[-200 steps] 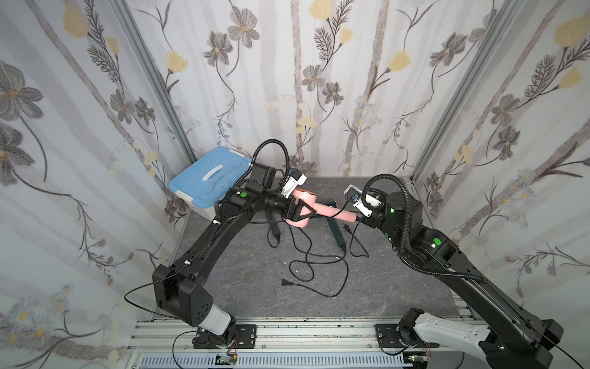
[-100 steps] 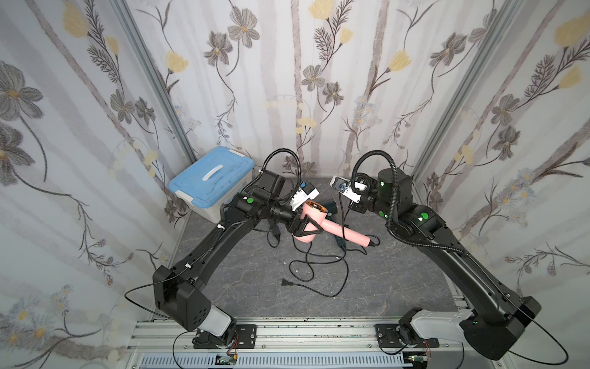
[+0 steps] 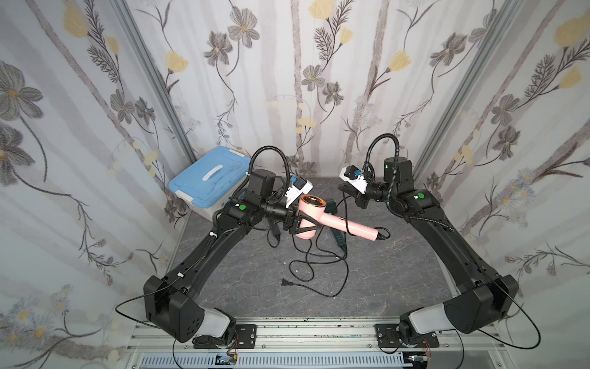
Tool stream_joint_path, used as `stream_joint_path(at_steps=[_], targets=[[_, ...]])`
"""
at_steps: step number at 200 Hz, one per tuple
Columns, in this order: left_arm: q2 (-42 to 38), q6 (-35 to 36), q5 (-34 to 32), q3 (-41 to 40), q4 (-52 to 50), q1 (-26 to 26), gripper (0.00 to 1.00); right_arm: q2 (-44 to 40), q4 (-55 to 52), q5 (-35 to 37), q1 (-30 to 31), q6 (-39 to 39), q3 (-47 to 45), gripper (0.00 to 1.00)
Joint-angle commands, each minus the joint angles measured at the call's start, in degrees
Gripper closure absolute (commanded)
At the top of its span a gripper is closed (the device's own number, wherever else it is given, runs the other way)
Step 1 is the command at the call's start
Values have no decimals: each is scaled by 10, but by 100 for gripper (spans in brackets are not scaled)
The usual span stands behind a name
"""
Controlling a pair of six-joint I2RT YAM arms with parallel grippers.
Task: Wrap the cord around the hair dryer
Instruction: Wrap the power cord around the hair dryer.
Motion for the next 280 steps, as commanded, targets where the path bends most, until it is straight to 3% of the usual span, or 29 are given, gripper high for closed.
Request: stream_joint_path(at_steps=[1, 37, 63, 140, 188, 233, 280], targets=[[-11, -37, 64, -5, 84, 7, 100, 8, 27, -95, -16, 36, -5, 100], [-21, -161, 75, -42, 257, 27, 100, 29, 46, -156, -38, 81, -16, 100], [-14, -184, 73, -46, 294, 31, 100, 46, 72, -195, -44, 120, -26, 100], [13, -339, 41, -64, 503, 71, 100, 42, 170, -218, -54, 223, -107, 100], [42, -474, -4, -81, 679, 96, 100, 28, 234, -224, -57, 286, -161, 100], [61, -528, -59, -87, 747, 109, 100, 6, 317, -224, -55, 356, -220, 100], [78, -545, -106, -82, 752, 125, 100, -45, 316, -181, -38, 351, -264, 100]])
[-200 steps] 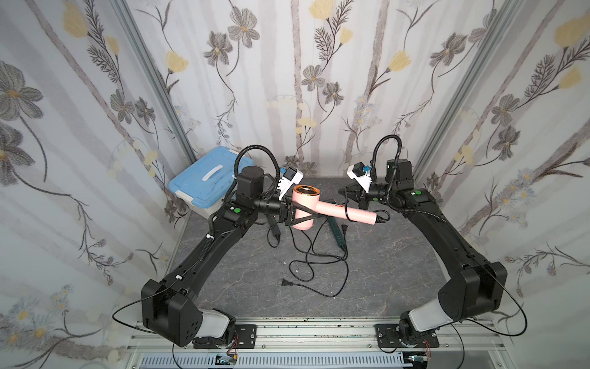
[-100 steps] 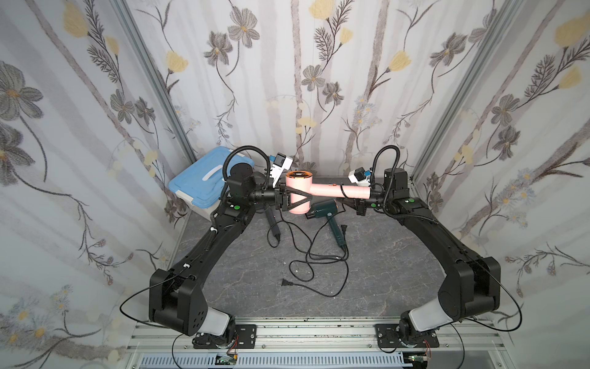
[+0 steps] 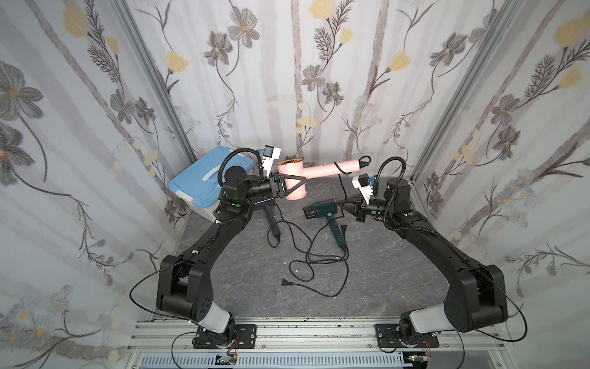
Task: Wrap the cord around the hair dryer
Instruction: Wrap the power cord around the hair dryer.
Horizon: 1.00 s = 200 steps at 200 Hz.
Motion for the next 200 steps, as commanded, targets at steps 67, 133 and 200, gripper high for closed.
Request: stream_joint_path(at_steps=[67, 133, 200], targets=[[-22, 176, -177, 51, -224, 5, 100, -70, -208, 242, 120, -138, 22, 100], [-33, 306, -270, 74, -396, -4, 100, -119, -349, 408, 162, -191, 110, 100], [-15, 499, -302, 200, -679, -56, 100, -80, -436, 585, 164, -251, 264, 100]])
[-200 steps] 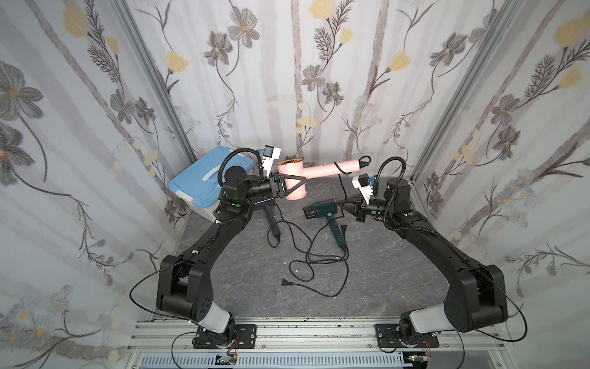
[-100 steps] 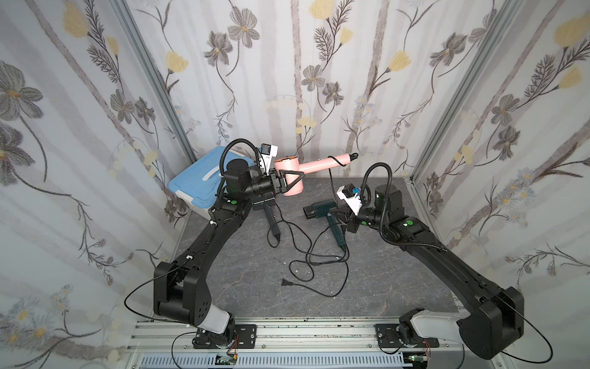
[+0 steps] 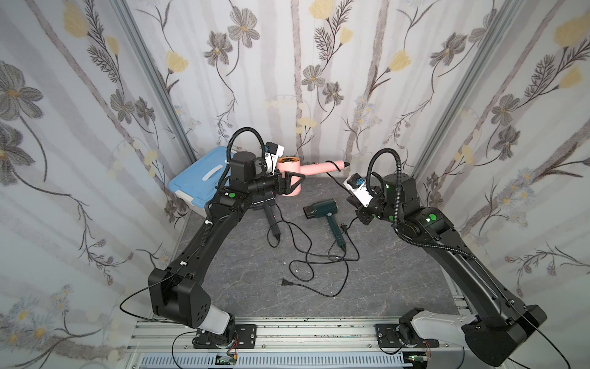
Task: Wrap the cord around the hair dryer
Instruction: Wrap the power cord around the hair dryer.
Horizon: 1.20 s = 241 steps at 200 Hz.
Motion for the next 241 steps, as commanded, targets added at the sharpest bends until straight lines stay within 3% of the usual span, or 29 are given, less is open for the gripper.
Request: stream_joint_path(at_steps=[1, 53, 103, 155, 184, 241], targets=[[10, 113, -57, 35, -125, -18, 100, 18, -34, 73, 2, -39, 47, 100], [51, 223, -73, 91, -275, -79, 100, 74, -52, 183, 32, -120, 146, 100], [45, 308, 16, 90, -334, -112, 100, 139, -31, 213, 28, -200, 211, 100], [12, 345, 123, 74, -332, -125, 100, 197, -28, 35, -8, -247, 278, 100], [-2, 336, 174, 71, -317, -121, 100, 218, -29, -81, -48, -249, 276, 94], [-22, 206, 307, 60, -166, -71, 100, 238, -17, -354, -116, -194, 269, 91]])
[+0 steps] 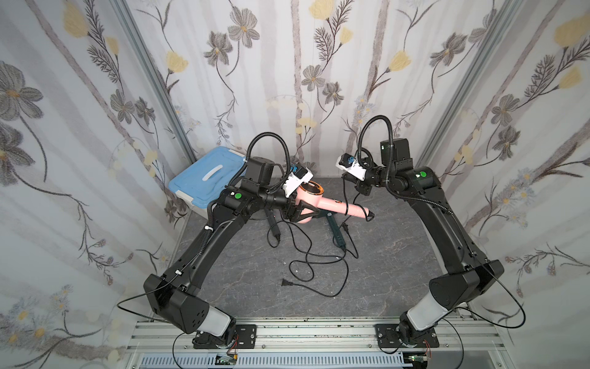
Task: Wrap the cord around the hair dryer
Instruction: Wrap the power cord around the hair dryer.
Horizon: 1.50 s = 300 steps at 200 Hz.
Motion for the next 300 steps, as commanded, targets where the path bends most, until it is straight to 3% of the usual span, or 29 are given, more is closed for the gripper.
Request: stream_joint_path(at_steps=[1, 22, 55, 97, 140, 163, 237, 267, 300], targets=[[-4, -47, 156, 4, 67, 7, 100, 14, 74, -138, -10, 28, -1, 91], [8, -96, 182, -2, 126, 11, 100, 29, 76, -201, -10, 44, -1, 86], [29, -174, 197, -17, 234, 27, 100, 59, 79, -240, -22, 73, -3, 78], [63, -299, 202, -48, 394, 64, 100, 82, 94, -324, -70, 139, -7, 50], [79, -373, 190, -60, 487, 86, 100, 62, 115, -332, -93, 169, -48, 23], [79, -394, 186, -56, 508, 93, 100, 45, 141, -301, -101, 190, -88, 12], [56, -401, 156, -39, 498, 103, 100, -25, 321, -179, -100, 338, -347, 11], [46, -410, 151, -40, 506, 103, 100, -24, 351, -111, -51, 355, -411, 12], [42, -411, 151, -41, 504, 103, 100, 14, 337, 0, 24, 341, -411, 13]])
